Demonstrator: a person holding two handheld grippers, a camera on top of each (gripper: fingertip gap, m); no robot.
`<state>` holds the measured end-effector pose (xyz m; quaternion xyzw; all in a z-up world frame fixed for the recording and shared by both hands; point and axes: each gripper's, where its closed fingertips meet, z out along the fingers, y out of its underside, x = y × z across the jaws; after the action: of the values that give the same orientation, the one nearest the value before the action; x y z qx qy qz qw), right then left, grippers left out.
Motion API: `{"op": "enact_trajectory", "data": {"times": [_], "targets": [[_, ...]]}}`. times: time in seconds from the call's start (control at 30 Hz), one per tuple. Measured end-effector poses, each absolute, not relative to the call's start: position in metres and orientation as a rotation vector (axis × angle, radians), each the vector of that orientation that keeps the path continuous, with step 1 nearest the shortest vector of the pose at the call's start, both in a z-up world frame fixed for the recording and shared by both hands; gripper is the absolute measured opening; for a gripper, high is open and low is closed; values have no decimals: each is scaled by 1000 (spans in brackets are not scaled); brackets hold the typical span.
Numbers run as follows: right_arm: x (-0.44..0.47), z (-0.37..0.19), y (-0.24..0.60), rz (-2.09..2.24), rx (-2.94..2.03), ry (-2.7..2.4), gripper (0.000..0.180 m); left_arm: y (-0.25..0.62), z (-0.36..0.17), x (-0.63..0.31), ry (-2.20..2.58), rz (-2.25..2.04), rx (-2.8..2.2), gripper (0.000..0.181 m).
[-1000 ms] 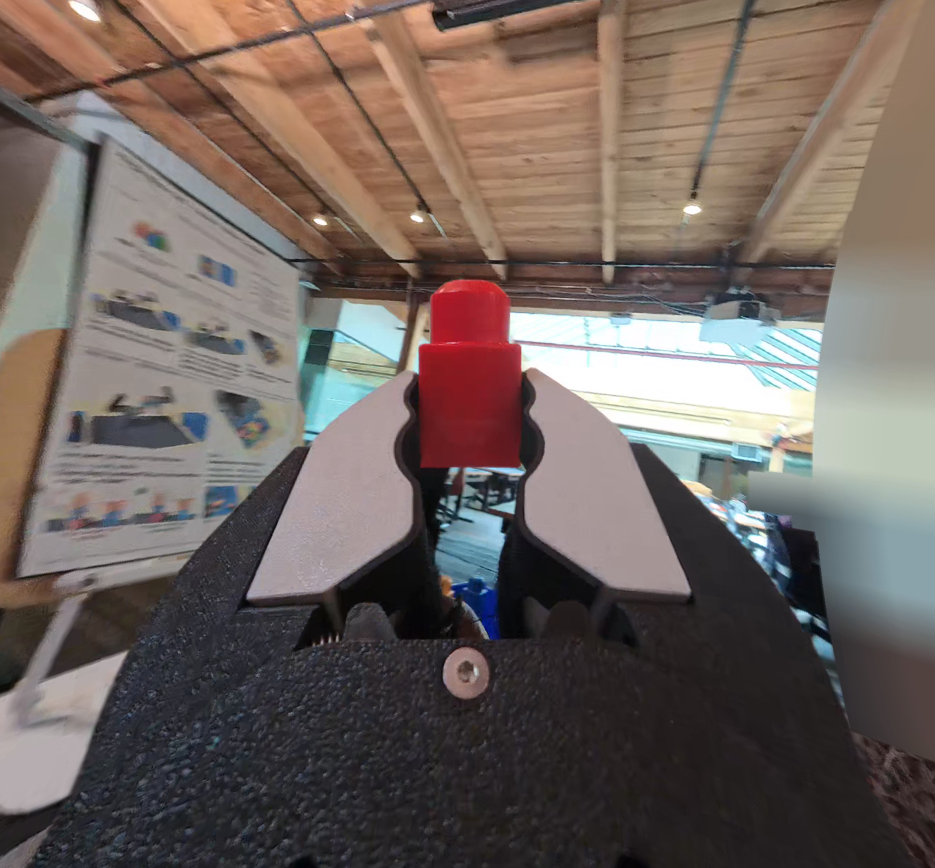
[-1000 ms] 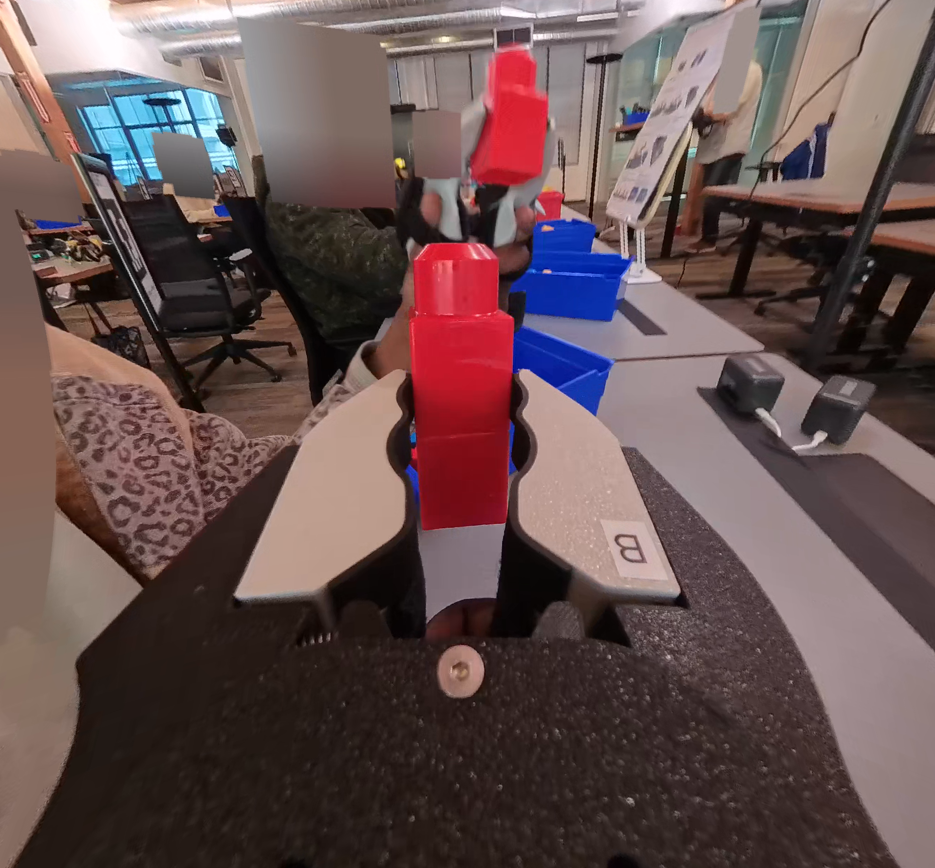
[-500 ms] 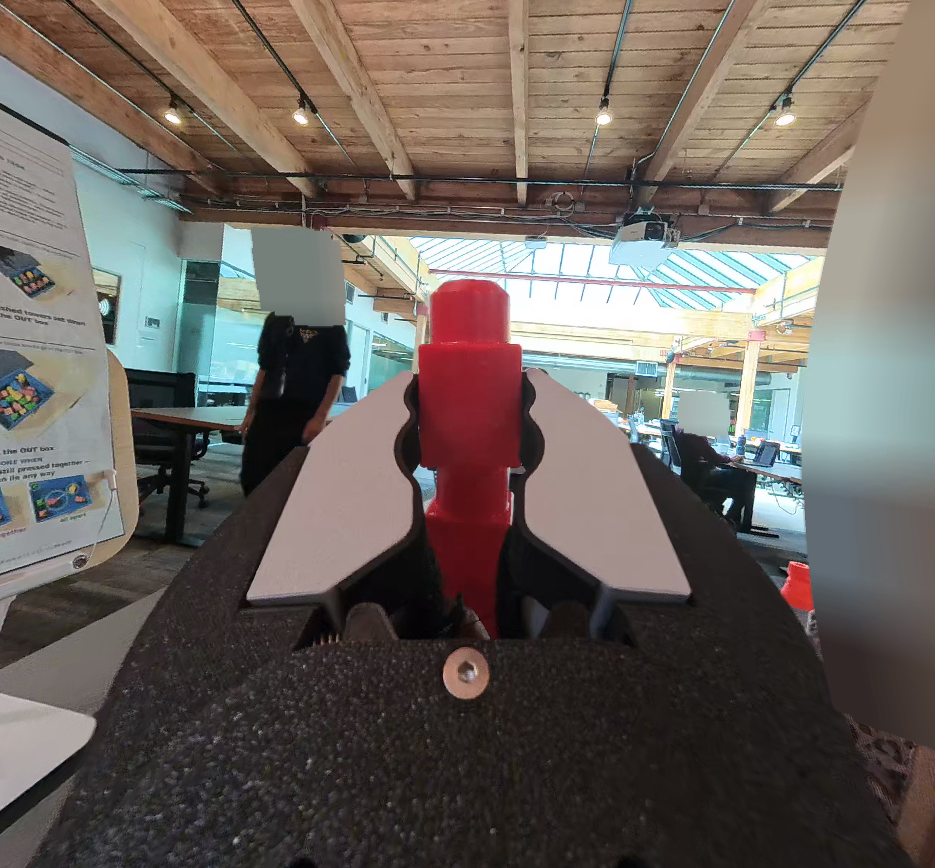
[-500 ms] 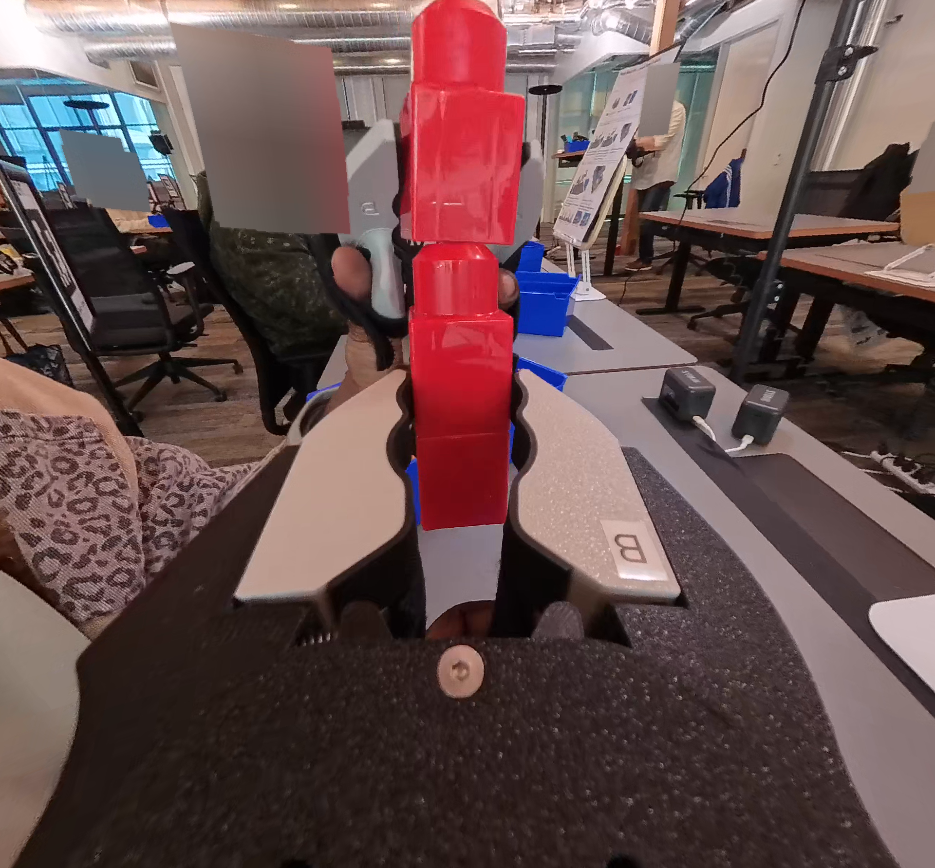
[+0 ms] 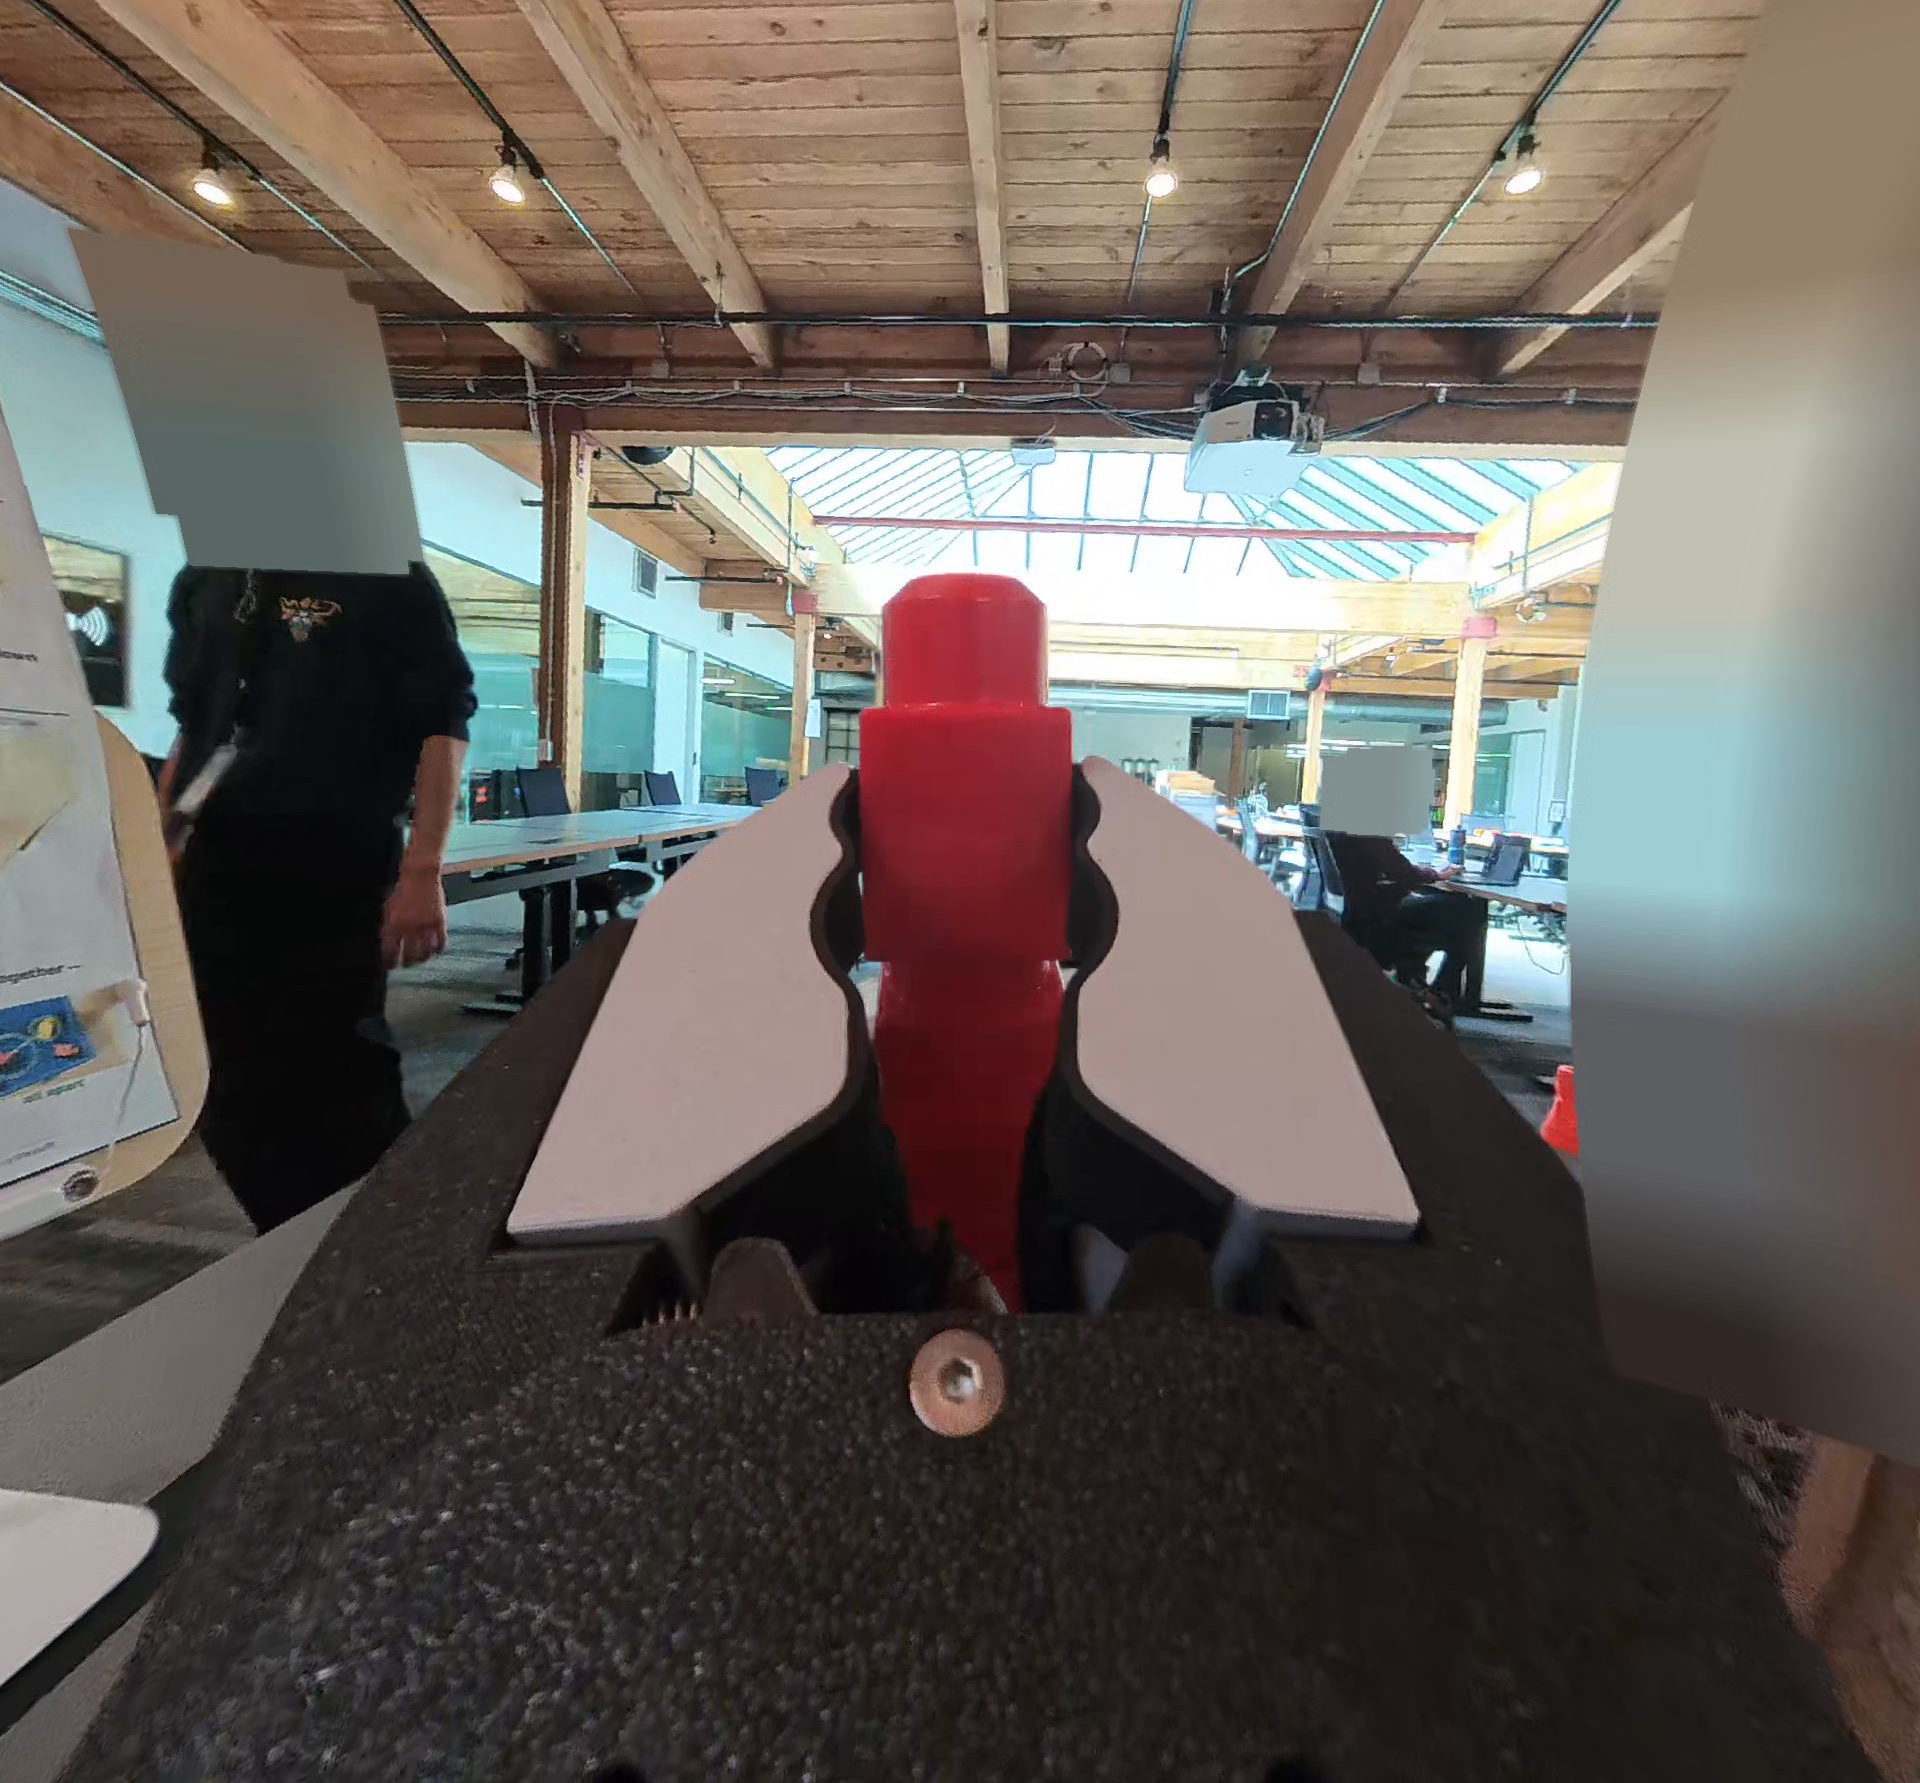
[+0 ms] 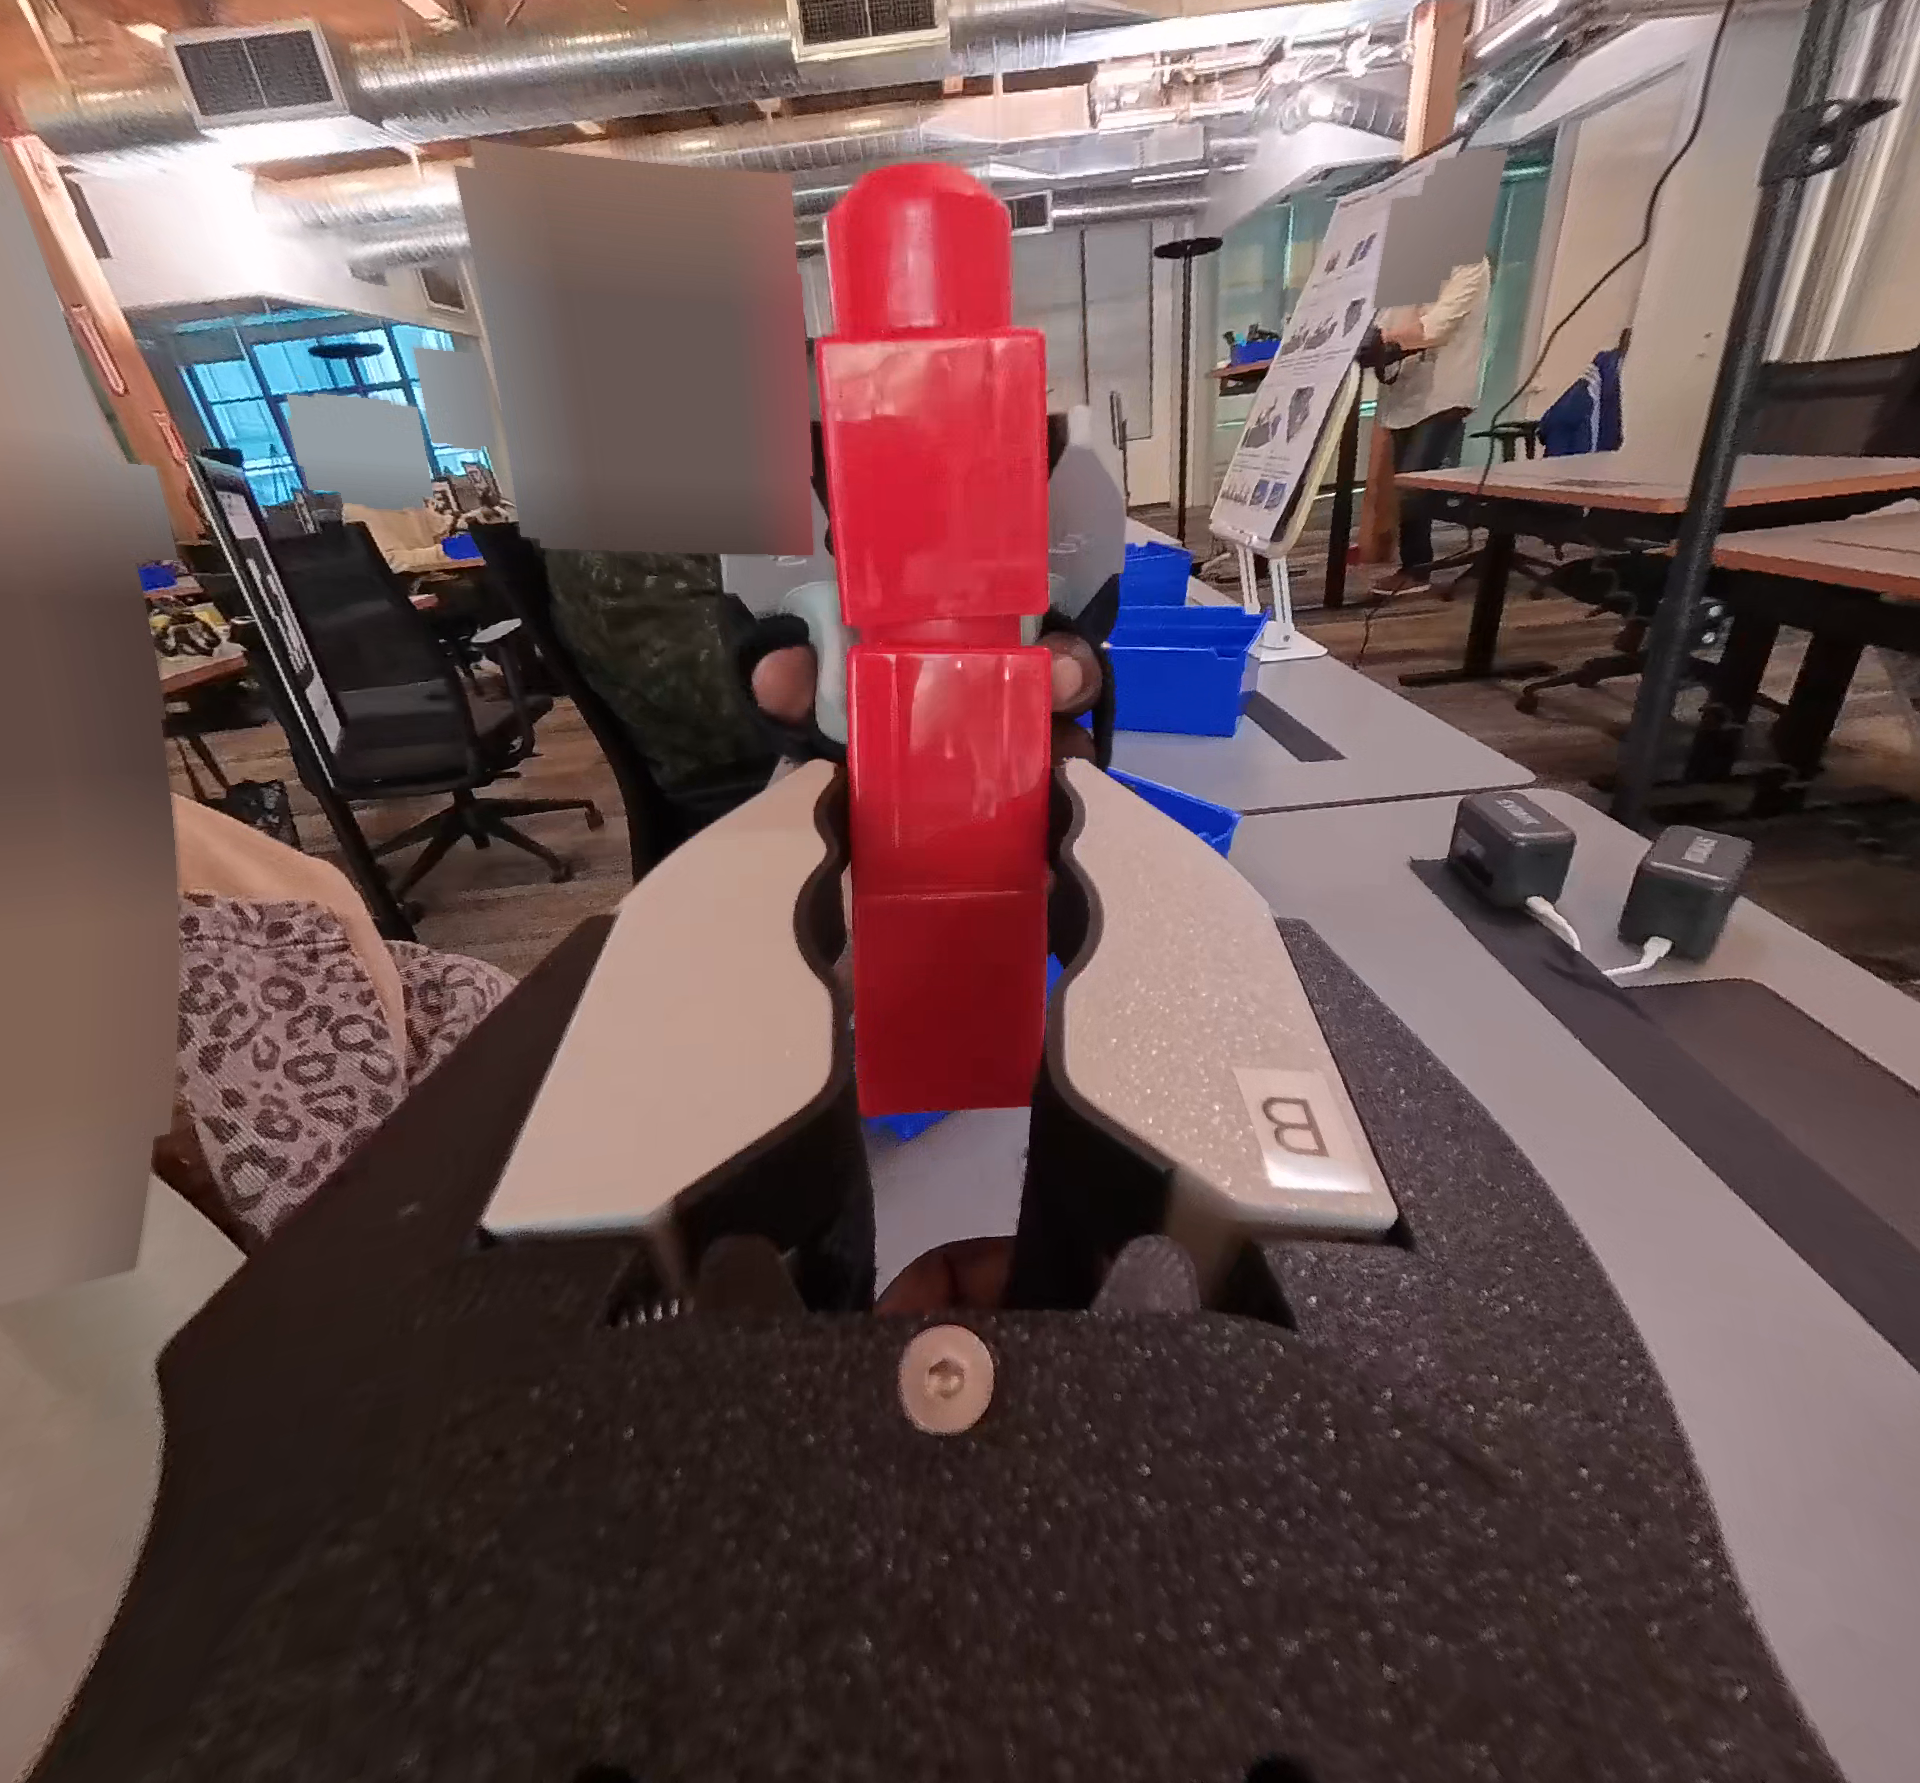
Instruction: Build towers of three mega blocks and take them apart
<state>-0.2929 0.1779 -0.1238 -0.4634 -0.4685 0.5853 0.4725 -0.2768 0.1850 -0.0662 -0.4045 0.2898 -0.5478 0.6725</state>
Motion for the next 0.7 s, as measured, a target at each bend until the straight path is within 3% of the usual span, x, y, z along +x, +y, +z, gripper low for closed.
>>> {"op": "enact_trajectory", "data": {"times": [0.17,0.7], "targets": [[-292,-122,184,1290,-1126,-1136,35,189,-66,-277,626,-1218,-947,36],[-291,-111,179,1430,-1018,-1066,34,181,-66,-278,677,-1215,-898,37]]}}
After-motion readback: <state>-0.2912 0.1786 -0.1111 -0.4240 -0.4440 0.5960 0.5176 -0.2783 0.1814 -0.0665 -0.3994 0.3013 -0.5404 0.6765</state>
